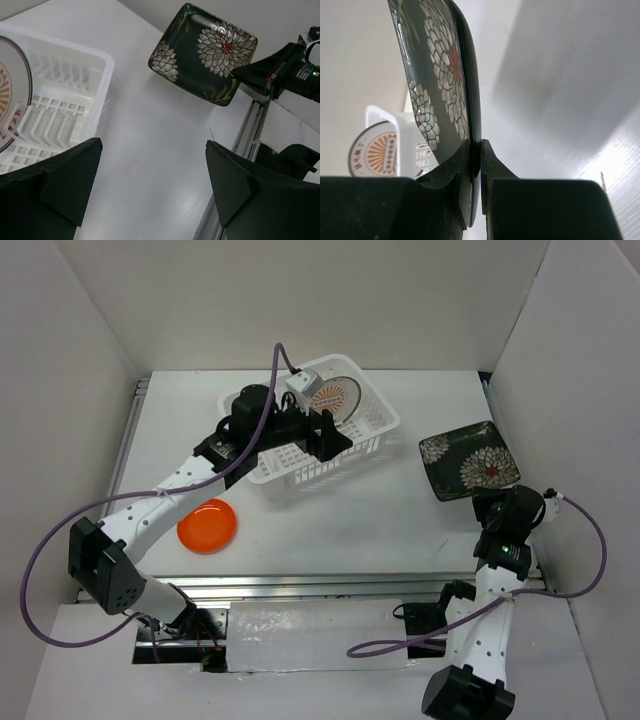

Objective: Load the plates into the dish rack

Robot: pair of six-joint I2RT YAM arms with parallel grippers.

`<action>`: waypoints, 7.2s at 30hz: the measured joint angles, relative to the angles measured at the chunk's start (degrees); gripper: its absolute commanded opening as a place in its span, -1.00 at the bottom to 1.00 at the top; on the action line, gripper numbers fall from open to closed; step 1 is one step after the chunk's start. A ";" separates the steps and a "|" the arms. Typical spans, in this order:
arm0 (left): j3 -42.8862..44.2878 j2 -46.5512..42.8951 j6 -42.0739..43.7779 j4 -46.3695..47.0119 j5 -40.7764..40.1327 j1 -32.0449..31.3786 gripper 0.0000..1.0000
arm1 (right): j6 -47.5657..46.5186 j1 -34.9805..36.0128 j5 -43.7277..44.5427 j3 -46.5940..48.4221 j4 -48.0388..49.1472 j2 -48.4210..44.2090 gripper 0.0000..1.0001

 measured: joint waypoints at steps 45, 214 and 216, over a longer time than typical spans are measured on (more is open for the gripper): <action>24.35 18.69 -1.75 -5.35 20.70 7.02 0.99 | -3.21 -0.31 -42.42 11.08 11.91 -0.72 -1.00; 41.72 40.68 50.90 -20.92 -29.90 0.13 -1.00 | -7.58 2.38 -36.22 -6.05 22.77 -12.96 1.00; 41.72 40.74 50.90 -20.92 -29.90 0.11 -1.00 | -7.58 2.38 -36.22 -6.05 22.75 -12.96 1.00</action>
